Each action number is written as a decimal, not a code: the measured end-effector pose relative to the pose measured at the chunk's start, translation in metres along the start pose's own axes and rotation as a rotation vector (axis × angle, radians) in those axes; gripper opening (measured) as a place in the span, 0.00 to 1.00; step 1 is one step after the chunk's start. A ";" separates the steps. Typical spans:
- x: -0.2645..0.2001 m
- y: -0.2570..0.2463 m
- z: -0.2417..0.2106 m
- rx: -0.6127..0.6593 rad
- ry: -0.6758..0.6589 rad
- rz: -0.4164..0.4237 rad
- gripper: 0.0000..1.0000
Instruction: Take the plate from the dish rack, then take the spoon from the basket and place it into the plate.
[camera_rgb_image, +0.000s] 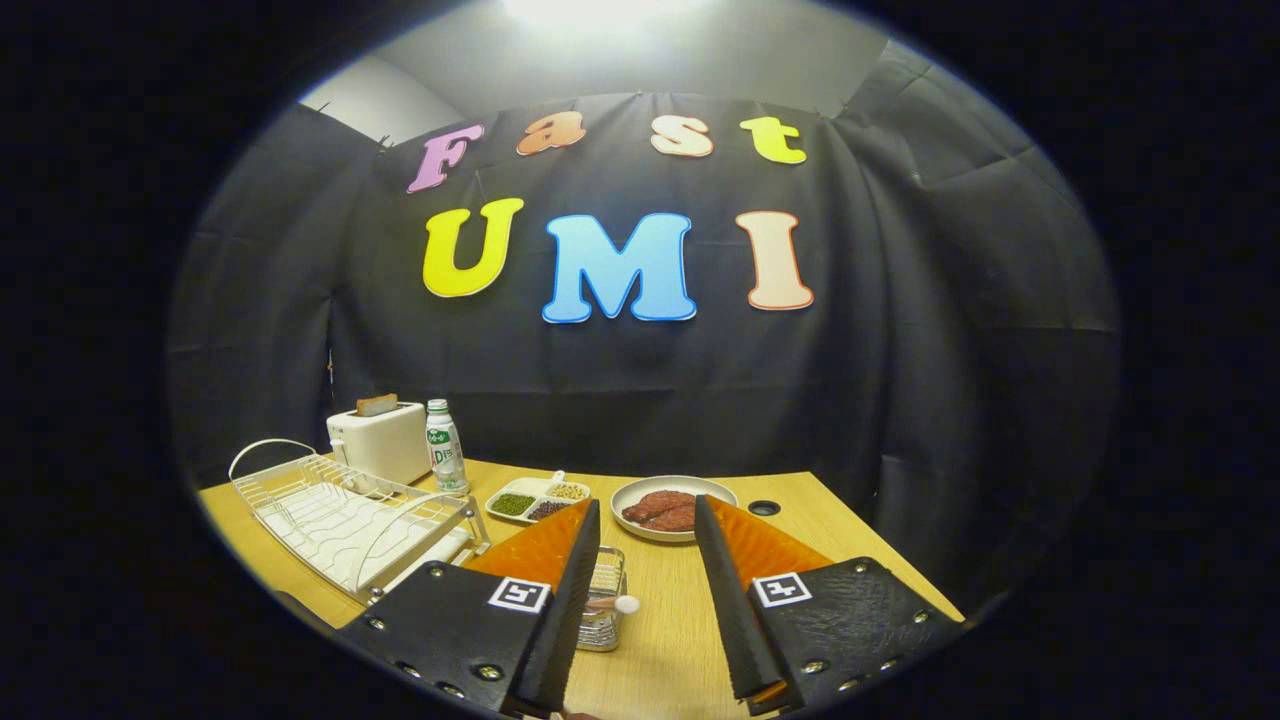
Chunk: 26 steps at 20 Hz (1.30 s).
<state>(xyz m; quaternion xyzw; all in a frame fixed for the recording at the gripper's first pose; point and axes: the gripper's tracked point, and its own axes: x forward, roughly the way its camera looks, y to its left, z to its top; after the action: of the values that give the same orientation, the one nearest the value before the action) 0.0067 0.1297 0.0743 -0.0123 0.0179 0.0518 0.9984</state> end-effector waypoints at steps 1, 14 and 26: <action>0.007 0.001 -0.009 0.013 0.008 0.003 0.59; 0.041 0.023 -0.048 0.031 0.045 0.079 0.21; 0.001 0.031 0.021 -0.007 0.075 0.021 0.14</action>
<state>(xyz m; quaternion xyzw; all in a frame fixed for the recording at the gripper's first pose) 0.0055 0.1613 0.0942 -0.0174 0.0550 0.0620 0.9964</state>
